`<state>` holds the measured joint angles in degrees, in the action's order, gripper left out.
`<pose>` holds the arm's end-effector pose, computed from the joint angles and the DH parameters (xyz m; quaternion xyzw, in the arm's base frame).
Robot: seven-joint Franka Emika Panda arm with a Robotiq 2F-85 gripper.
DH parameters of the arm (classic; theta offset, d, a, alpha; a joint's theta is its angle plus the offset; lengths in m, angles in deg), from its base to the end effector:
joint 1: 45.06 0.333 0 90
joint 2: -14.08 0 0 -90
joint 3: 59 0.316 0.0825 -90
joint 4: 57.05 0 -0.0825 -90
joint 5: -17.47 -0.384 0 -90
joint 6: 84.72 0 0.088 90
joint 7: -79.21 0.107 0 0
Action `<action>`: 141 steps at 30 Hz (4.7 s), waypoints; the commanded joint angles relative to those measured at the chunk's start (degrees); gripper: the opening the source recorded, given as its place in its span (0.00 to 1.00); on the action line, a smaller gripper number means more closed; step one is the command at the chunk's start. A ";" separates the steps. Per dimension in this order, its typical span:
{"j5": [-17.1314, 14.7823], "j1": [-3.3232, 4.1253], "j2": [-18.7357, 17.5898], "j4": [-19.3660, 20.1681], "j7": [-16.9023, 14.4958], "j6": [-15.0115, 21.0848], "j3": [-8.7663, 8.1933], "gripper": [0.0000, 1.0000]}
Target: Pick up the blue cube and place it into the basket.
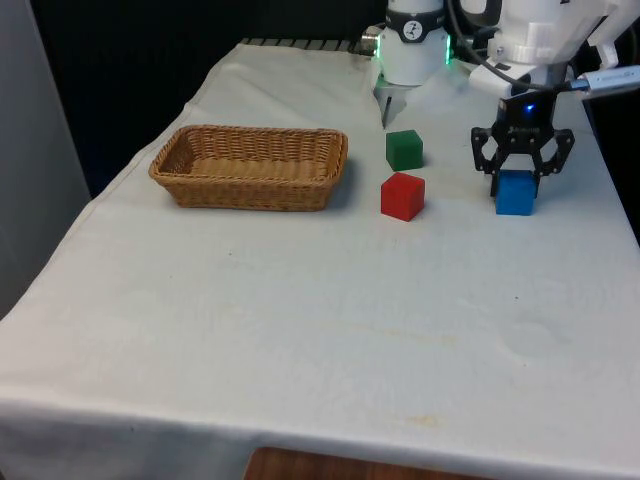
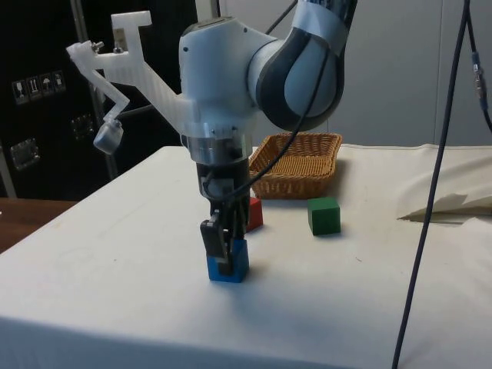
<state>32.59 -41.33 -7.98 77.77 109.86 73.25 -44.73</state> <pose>0.4824 0.1741 0.1754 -0.9998 -0.0015 -0.0207 0.0035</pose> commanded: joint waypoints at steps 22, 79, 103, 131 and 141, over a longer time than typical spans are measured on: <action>-0.80 -0.97 4.47 1.49 -1.03 -1.15 0.46 0.00; -1.55 -1.55 22.98 4.58 -6.53 -8.31 -4.81 0.00; -1.20 -1.78 31.97 10.37 -12.03 -9.57 -10.89 0.00; -0.46 -2.12 34.32 12.09 -20.63 -9.51 -20.80 0.00; -1.38 -2.06 34.09 11.86 -25.04 -9.80 -25.10 0.00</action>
<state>32.08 -43.51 26.17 89.75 85.34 63.74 -69.94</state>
